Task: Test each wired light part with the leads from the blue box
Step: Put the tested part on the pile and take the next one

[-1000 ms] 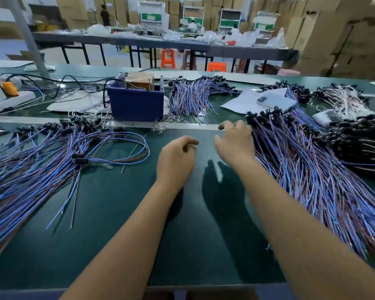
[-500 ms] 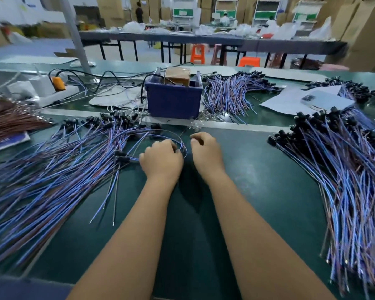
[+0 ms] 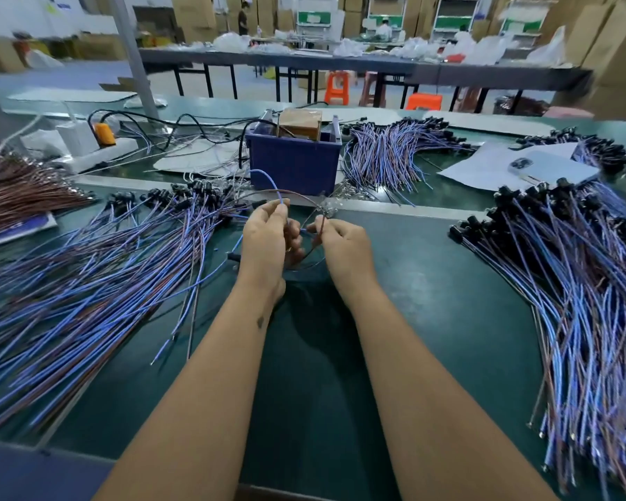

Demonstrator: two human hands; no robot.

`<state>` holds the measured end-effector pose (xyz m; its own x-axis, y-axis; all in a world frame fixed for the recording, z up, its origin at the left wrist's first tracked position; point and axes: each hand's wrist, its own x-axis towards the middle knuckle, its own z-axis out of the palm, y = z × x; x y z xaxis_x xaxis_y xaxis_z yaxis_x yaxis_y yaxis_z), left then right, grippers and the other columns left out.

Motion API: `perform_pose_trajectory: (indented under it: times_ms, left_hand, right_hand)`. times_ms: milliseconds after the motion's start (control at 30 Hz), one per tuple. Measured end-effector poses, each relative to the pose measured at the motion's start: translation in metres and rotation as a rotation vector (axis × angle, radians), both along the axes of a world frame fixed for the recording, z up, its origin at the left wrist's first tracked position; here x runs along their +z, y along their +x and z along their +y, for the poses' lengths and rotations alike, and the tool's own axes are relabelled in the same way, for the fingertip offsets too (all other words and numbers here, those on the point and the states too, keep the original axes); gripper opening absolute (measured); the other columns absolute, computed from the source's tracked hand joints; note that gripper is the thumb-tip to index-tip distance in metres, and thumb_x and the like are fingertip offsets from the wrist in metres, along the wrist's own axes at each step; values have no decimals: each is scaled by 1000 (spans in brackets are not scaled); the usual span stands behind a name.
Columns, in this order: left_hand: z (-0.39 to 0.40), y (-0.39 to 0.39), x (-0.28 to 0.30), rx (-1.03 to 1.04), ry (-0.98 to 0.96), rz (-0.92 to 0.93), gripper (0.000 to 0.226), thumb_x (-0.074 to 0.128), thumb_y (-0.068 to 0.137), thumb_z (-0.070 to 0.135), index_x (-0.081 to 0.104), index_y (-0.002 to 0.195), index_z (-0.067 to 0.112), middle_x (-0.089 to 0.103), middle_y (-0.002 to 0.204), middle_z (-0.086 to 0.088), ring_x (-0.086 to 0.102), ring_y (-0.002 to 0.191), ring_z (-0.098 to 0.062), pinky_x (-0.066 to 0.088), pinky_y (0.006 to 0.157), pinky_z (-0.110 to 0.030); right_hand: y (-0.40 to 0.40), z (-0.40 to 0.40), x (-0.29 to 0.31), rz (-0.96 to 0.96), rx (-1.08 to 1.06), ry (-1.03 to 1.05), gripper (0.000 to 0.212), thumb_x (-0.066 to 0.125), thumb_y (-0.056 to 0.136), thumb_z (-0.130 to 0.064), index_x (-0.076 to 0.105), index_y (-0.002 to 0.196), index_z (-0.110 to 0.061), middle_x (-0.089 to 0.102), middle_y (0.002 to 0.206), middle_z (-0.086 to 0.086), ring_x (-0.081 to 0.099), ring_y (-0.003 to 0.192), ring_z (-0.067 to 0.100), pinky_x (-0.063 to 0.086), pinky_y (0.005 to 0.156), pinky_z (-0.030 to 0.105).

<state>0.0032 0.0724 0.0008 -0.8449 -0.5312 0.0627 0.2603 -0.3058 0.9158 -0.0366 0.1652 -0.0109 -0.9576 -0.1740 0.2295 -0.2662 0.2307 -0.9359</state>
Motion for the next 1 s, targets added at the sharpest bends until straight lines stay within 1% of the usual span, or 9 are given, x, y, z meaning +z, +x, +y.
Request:
perform_pose_trajectory:
  times_ms: [133, 200, 333, 500, 600, 667, 800, 900, 1000]
  left_hand:
    - [2, 4, 4, -107, 42, 24, 26, 39, 104, 16, 60, 88, 13, 51, 56, 5, 47, 48, -7, 46, 47, -21]
    - [4, 5, 6, -84, -23, 6, 26, 41, 104, 13, 60, 87, 13, 57, 62, 3, 56, 55, -8, 53, 54, -23]
    - [-4, 7, 9, -69, -91, -8, 19, 42, 102, 11, 60, 95, 15, 60, 62, 5, 60, 56, -10, 54, 54, -25]
    - [-30, 12, 13, 24, 59, 108, 16, 43, 103, 16, 57, 97, 20, 56, 58, 5, 57, 50, -9, 53, 50, -25]
    - [-40, 17, 16, 67, 240, 228, 16, 43, 103, 14, 55, 91, 15, 60, 62, 2, 64, 57, -13, 57, 59, -28]
    - [-46, 21, 22, 8, 505, 370, 24, 42, 103, 13, 58, 85, 8, 67, 65, -3, 69, 61, -14, 58, 61, -27]
    - [-50, 28, 29, -144, 863, 598, 48, 36, 103, 6, 69, 73, -12, 72, 75, -18, 73, 66, -24, 60, 60, -29]
    - [-44, 24, 27, -194, 793, 523, 40, 35, 104, 9, 67, 90, -10, 73, 84, -18, 74, 76, -23, 60, 64, -29]
    - [-31, 15, 23, -118, 434, 268, 18, 34, 105, 12, 49, 96, 11, 74, 81, -8, 73, 76, -20, 59, 65, -32]
  right_hand:
    - [1, 6, 11, -49, -33, -325, 52, 40, 100, -37, 75, 72, -11, 73, 73, -2, 64, 77, 9, 45, 77, 25]
    - [0, 10, 11, -70, 38, -393, 53, 38, 101, -37, 74, 74, -9, 71, 70, -1, 61, 69, 5, 43, 70, 15]
    - [-1, 14, 11, -209, 131, -626, 41, 40, 104, -25, 66, 77, -8, 47, 48, -2, 39, 47, 10, 33, 49, 21]
    - [-12, 33, 14, -460, 185, -1005, 35, 41, 102, -28, 61, 80, -10, 21, 44, -7, 20, 39, 8, 22, 49, 22]
    - [-17, 45, 16, -530, 222, -1213, 29, 42, 100, -22, 60, 81, -11, 21, 45, -7, 20, 40, 8, 25, 47, 20]
    - [-20, 52, 19, -547, 218, -1399, 24, 42, 98, -12, 60, 83, -8, 25, 46, -6, 25, 38, 8, 31, 41, 18]
    - [-26, 65, 20, -575, 228, -1763, 24, 41, 99, -2, 61, 88, 3, 47, 55, 2, 41, 40, 8, 45, 43, 16]
    - [-31, 65, 21, -588, 214, -1783, 25, 39, 100, 2, 59, 86, 8, 54, 60, 9, 51, 43, 11, 53, 47, 20]
    - [-31, 60, 20, -570, 131, -1568, 23, 39, 101, 0, 56, 86, 2, 55, 59, 10, 55, 43, 13, 55, 48, 24]
